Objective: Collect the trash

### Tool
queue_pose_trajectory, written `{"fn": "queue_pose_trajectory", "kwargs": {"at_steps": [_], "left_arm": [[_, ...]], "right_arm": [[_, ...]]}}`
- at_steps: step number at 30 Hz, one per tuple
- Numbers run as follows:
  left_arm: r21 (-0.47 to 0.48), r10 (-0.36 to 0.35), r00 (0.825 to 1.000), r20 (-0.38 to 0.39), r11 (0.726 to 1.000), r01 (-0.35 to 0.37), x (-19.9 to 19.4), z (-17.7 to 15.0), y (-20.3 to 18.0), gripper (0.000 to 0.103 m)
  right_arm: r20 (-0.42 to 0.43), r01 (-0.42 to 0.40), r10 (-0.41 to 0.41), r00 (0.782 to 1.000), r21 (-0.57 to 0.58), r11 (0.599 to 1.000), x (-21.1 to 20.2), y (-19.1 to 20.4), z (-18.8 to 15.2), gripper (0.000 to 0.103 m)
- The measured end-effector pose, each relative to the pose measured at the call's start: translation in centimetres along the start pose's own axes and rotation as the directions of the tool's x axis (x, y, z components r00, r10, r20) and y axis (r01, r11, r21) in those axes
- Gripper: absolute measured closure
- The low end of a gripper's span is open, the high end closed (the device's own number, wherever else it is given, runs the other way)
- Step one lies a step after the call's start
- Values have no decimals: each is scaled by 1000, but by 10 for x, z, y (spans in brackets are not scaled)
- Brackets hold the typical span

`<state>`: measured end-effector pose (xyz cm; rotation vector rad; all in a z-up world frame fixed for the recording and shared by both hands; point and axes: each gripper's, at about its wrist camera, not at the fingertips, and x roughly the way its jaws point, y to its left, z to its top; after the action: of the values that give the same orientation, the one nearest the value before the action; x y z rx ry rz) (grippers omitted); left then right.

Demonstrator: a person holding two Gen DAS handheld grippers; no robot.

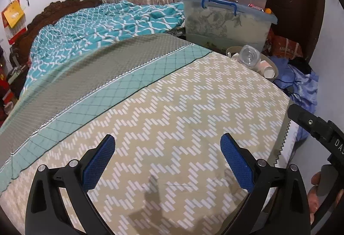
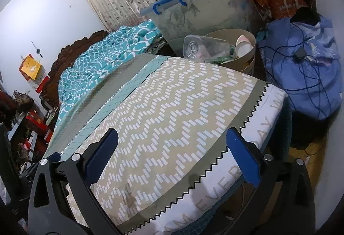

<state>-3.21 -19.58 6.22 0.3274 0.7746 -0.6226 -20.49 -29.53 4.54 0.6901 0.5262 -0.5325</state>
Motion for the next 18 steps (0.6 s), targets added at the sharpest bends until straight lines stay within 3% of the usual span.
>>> {"fn": "queue_pose_trajectory", "kwargs": {"at_steps": [18], "left_arm": [[-40, 61, 997, 38, 997, -59, -14, 1, 10, 9]], "right_arm": [[-9, 12, -12, 1000, 1, 1000, 0, 2, -3, 4]]}}
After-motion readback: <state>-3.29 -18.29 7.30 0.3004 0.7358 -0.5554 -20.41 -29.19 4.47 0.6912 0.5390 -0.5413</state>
